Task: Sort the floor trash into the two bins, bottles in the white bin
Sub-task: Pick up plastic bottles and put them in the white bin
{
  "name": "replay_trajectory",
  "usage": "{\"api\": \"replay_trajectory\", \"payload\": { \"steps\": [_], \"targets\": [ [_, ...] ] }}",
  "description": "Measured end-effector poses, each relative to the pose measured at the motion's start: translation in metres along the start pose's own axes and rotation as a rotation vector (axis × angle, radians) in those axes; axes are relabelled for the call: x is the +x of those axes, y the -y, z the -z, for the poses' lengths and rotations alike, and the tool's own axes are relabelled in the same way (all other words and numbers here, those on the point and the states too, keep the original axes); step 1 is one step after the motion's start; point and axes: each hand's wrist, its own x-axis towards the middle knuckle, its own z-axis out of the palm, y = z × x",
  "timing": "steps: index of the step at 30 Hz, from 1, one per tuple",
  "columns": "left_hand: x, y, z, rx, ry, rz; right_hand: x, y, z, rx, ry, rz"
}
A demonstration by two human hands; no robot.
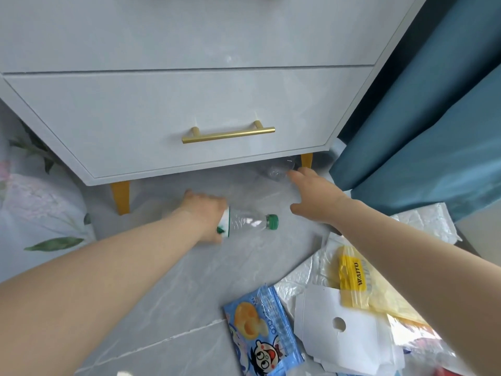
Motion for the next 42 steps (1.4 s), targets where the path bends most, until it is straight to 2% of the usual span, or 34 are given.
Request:
{"api": "replay_trajectory", "payload": {
  "steps": [7,19,26,33,37,42],
  "targets": [
    [-0.006,-0.002,-0.023,-0.069,-0.031,0.002,0.026,-0.007,-0.010,0.040,-0.048,0.030],
    [0.000,0.000,-0.022,-0.072,-0.026,0.003,0.047,-0.014,-0.022,0.040,0.016,0.094],
    [0.001,0.001,-0.023,-0.083,-0.029,0.000,0.014,-0.023,-0.023,-0.001,0.014,0.145],
    [0.000,-0.001,-0.023,-0.083,-0.031,0.005,-0.028,-0.033,-0.032,0.058,-0.013,0.169],
    [-0.001,-0.002,-0.022,-0.084,-0.028,0.010,-0.004,-0.022,-0.023,0.048,-0.039,0.177],
    [-0.002,-0.002,-0.022,-0.077,-0.034,0.009,0.023,-0.007,-0.018,0.040,0.023,0.167]
  ]
}}
